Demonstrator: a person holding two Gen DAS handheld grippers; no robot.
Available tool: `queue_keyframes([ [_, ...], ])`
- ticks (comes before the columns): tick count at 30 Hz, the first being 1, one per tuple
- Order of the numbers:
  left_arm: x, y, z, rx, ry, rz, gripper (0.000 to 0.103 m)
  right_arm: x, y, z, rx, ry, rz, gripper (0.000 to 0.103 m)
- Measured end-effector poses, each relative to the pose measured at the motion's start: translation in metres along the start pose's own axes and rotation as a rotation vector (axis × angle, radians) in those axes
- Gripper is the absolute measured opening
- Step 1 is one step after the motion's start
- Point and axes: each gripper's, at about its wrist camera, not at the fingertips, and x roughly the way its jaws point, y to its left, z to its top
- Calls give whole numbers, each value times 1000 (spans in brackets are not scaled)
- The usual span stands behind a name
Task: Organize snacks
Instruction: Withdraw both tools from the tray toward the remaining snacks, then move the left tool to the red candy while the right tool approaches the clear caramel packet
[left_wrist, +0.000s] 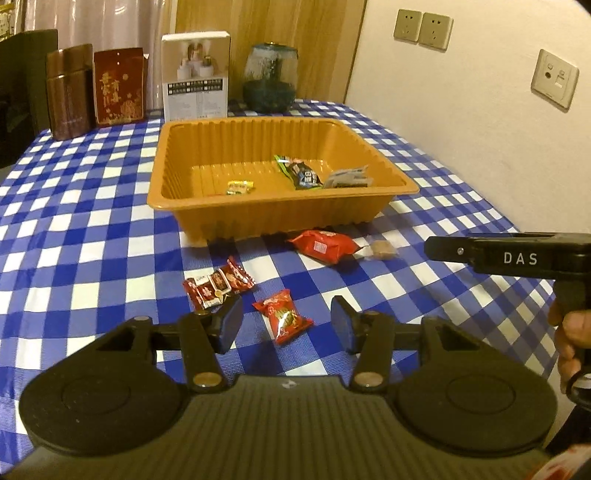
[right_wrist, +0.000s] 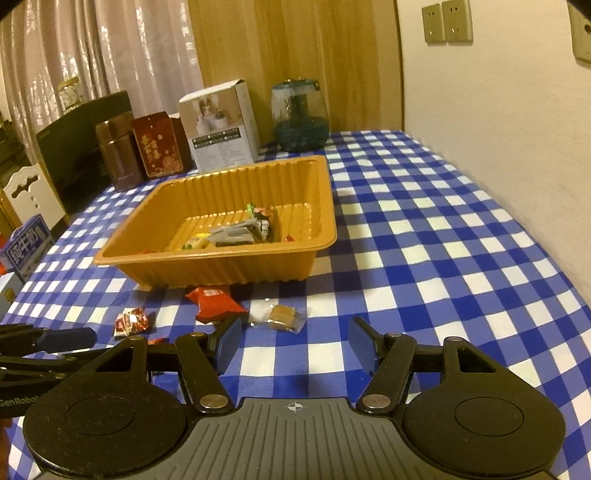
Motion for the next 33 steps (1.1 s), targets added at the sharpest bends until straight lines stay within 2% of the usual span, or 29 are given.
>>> queue_keyframes([
  [3,8,1,-1,-17,16,4,48,4,1,0,-1,13,2,64],
  [18,38,-6,-7,-28,62,19,30,13,3,0,21,36,-4,64],
  [33,42,1,-5,-121,52,29,29,17,3,1,27,41,-4,64],
])
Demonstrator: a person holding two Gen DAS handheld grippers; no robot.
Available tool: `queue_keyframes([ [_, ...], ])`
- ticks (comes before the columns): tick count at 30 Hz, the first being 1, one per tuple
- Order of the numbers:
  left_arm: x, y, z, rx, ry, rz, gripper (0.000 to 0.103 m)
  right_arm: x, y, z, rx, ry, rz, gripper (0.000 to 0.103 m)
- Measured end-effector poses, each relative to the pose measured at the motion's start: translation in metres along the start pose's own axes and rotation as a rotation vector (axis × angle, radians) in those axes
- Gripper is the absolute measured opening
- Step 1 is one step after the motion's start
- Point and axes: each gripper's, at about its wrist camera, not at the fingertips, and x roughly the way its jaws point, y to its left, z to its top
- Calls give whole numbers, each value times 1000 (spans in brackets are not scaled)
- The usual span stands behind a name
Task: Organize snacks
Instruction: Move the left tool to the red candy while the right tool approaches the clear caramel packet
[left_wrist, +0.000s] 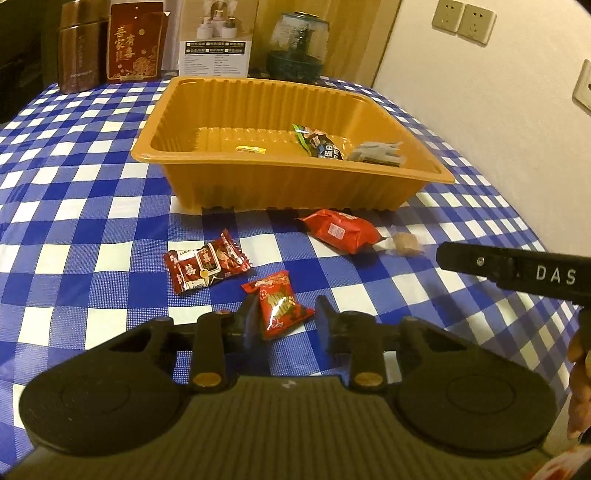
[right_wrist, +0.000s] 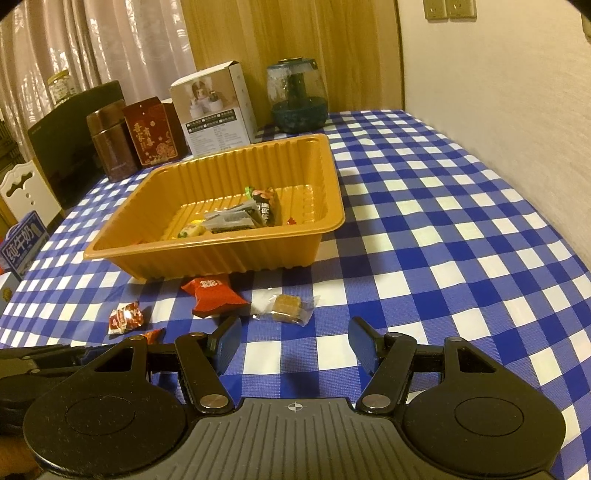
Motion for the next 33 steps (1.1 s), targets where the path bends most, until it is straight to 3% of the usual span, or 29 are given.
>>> queue_keyframes([
  [14,4,-1,2,15,-9,28,26,9,4,3,-14,3,-3,64],
  [33,-11,5,9,-34,-41,-17,26,54,10,9,-75,76,-14,64],
])
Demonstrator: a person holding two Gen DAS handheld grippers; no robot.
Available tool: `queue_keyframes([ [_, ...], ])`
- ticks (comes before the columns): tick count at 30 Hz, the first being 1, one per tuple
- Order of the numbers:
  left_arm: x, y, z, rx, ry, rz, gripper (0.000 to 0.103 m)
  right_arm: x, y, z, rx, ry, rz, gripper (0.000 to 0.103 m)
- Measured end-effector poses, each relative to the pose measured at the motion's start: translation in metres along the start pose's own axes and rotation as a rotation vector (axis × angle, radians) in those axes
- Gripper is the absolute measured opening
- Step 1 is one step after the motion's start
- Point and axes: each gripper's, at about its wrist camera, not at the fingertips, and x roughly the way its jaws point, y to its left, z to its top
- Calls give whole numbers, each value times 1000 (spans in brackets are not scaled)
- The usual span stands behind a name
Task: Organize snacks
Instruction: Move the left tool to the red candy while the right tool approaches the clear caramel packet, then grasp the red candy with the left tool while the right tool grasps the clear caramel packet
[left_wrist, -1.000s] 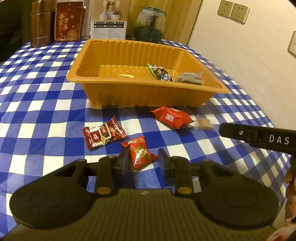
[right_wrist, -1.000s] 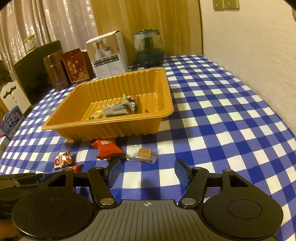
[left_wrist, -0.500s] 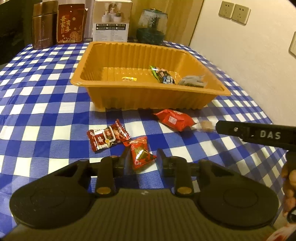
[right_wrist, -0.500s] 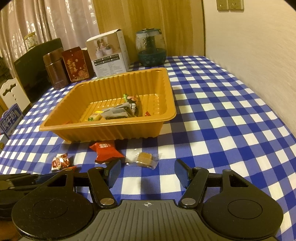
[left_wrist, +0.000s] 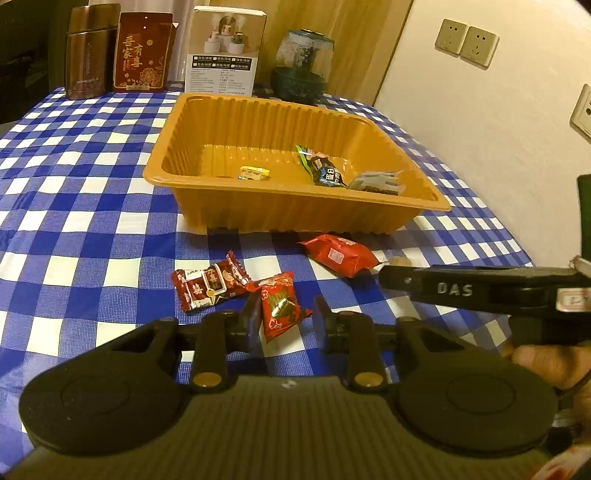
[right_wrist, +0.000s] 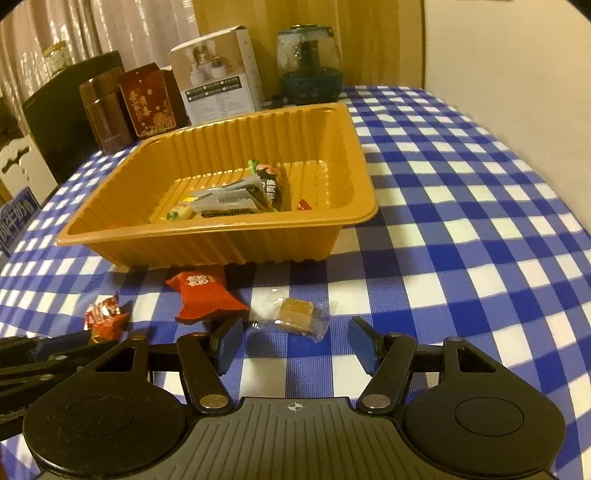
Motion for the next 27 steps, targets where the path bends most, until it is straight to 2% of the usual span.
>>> queue_keyframes([
  [5,1,3,0,-14,2,6,26,5,10,-3,-110,2,-32,64],
  [8,1,3,0,-15,1,3,26,4,11,-6,-116,2,-18,62],
  [9,1,3,0,-15,1,1,26,4,12,-6,-121,2,-16,52],
  [11,0,2,0,-12,-2,-1,26,0,12,-7,-114,11,13,41],
  [15,-2,2,0,-14,-3,0,26,-10,11,-12,-62,41,98,33],
  [17,-3,3,0,-18,-4,1,26,-17,13,-14,-63,49,122,33],
  [20,-4,3,0,-17,-6,1,26,-24,19,-15,-140,6,68,34],
  [22,-4,2,0,-17,-3,-2,26,-22,22,-14,-188,-15,20,43],
  [23,-3,2,0,-17,-1,-3,26,-20,23,-13,-199,-18,8,53],
  [24,-3,2,0,-17,0,-4,26,-16,23,-12,-202,-17,11,57],
  [27,-1,3,0,-23,7,-5,26,-3,26,-9,-242,-8,31,57],
])
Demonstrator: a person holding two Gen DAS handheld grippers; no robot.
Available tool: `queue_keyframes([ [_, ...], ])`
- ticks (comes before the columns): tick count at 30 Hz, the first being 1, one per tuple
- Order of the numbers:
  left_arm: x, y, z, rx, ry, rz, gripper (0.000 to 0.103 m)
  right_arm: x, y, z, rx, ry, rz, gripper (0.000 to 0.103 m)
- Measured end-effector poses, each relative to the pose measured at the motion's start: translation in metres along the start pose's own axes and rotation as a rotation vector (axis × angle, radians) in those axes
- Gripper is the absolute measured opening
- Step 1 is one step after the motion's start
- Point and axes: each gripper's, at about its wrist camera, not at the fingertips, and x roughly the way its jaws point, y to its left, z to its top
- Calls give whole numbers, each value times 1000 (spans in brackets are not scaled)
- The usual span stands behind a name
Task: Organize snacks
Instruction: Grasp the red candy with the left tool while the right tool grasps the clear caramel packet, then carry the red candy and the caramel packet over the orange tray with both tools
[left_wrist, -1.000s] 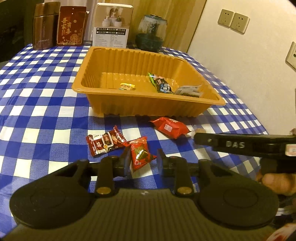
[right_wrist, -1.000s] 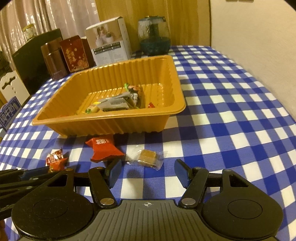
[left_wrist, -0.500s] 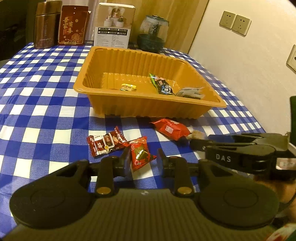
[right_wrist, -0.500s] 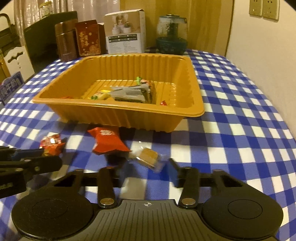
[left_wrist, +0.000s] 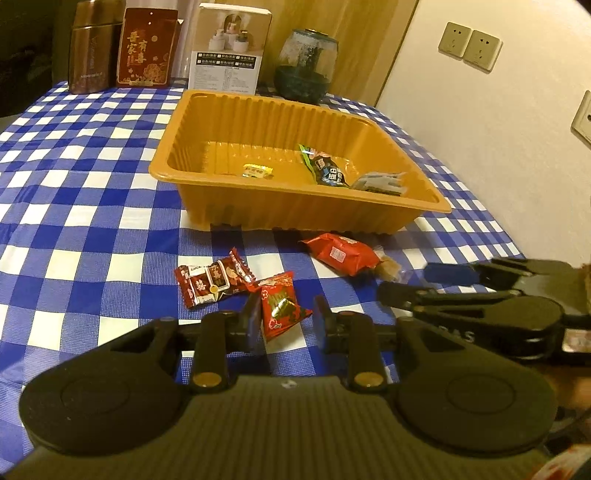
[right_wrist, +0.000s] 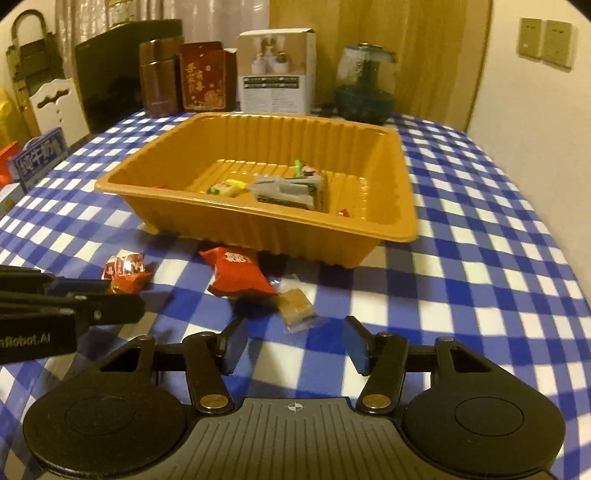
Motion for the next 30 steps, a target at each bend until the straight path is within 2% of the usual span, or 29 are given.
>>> queue_keyframes([
  [3,2,1,0,-6,2,-2,26,13,1,4,-48,8,4,57],
  [8,4,1,0,-7,8,-3,26,21,-7,6,-16,-1,40,55],
  [10,5,1,0,-10,11,-5,26,19,-7,6,-7,0,57,46],
  [12,5,0,0,-7,11,-5,26,16,-3,6,-22,5,66,29],
  [22,-2,-3,-1,15,6,-6,26,-5,-1,-3,82,58,90,22],
  [30,-13,-12,0,57,-6,-12,26,-33,-1,-7,142,16,90,22],
])
